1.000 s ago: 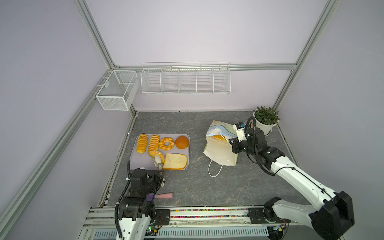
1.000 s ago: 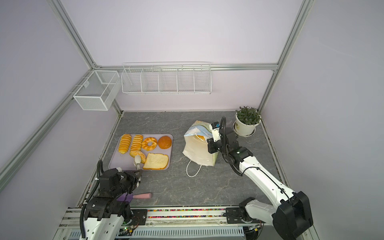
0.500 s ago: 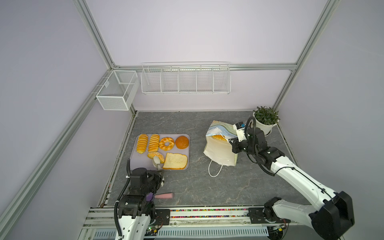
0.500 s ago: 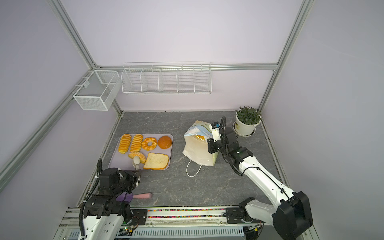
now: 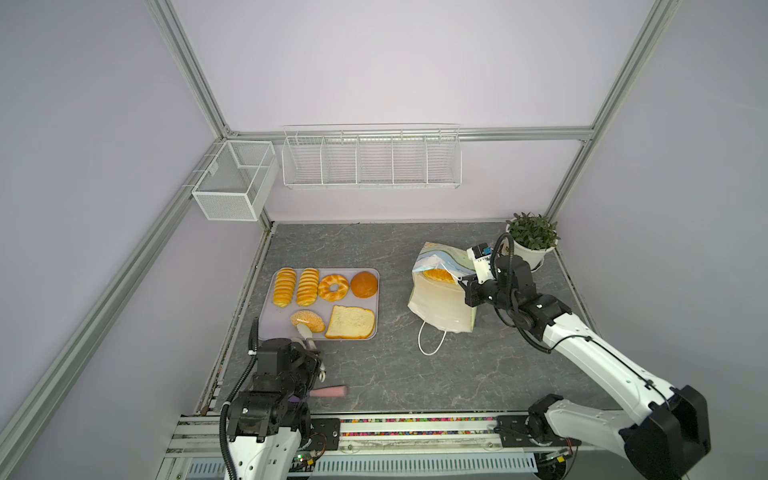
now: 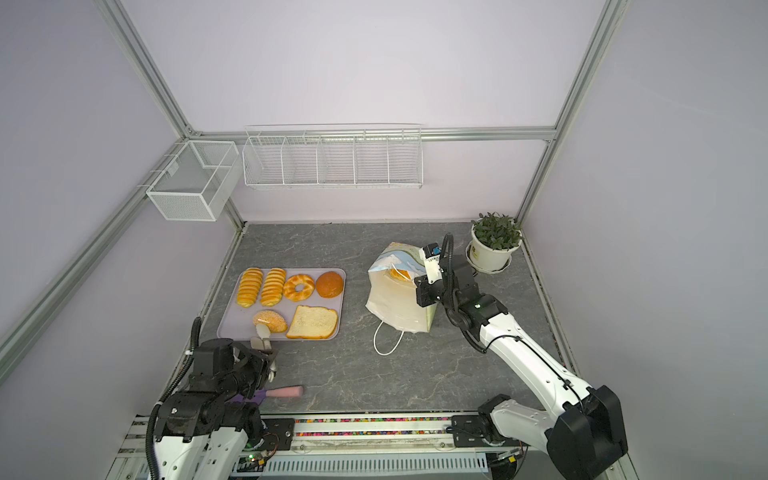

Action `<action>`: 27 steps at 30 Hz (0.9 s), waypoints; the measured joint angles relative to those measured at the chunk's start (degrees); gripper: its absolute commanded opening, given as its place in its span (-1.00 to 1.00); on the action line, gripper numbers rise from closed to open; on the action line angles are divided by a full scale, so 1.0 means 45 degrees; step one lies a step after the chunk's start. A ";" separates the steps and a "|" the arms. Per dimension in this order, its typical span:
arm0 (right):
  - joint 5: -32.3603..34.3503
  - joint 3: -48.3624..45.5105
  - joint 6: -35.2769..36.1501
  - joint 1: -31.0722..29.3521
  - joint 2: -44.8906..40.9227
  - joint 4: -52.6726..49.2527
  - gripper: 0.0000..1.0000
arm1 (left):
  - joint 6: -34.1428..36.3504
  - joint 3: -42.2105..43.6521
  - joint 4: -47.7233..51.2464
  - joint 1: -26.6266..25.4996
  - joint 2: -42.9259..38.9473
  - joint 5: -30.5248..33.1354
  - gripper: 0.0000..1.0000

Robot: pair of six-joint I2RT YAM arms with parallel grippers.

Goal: Take the fake bread out of the paper bag
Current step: 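Lower the yellow bread onto the lilac tray and open the tongs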

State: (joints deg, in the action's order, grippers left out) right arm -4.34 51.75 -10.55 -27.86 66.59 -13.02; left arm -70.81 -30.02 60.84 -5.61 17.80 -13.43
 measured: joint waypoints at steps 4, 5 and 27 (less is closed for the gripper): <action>-0.0005 -0.0131 -0.0005 0.0000 -0.0044 0.0092 -0.86 | 0.0243 -0.0568 0.0675 0.0000 0.0015 0.0219 -0.24; -0.0019 -0.0238 -0.0010 0.0000 -0.0087 0.0092 -0.86 | 0.0301 -0.0748 0.0865 0.0000 0.0039 0.0296 -0.25; -0.0102 -0.0389 -0.0019 0.0000 -0.0102 0.0097 -0.86 | 0.4415 -0.4877 0.2399 0.0015 0.2880 0.0874 -0.61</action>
State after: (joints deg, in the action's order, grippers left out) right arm -4.80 50.00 -10.63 -27.86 66.13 -12.58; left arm -50.94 -51.96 71.64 -5.54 30.76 -9.50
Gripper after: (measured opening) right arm 0.070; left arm 0.240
